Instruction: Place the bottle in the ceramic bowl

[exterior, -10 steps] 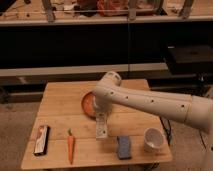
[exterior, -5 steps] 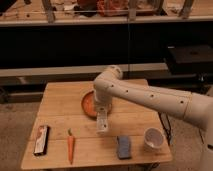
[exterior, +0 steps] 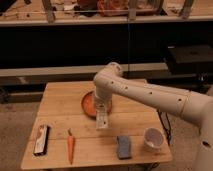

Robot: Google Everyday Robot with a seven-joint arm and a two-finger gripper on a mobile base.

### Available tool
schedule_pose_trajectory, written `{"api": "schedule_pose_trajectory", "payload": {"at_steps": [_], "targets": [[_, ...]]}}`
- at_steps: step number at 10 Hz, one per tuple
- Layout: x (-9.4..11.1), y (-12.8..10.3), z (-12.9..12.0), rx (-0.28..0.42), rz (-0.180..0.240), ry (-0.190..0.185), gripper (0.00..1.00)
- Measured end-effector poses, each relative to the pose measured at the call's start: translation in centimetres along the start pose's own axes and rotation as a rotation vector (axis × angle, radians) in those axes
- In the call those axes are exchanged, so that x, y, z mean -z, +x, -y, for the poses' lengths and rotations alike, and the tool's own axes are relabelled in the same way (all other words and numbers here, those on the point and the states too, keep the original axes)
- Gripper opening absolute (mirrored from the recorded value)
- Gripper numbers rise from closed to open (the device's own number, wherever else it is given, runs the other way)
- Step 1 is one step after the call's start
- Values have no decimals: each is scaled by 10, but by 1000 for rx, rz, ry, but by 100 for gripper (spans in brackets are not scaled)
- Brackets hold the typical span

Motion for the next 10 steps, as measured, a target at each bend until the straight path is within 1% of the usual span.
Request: {"api": "schedule_pose_trajectory", "payload": {"at_steps": [5,10], "targets": [[3,16,-2,-17,-9,5,1],[5,29,2,-36,-16,3,1]]}}
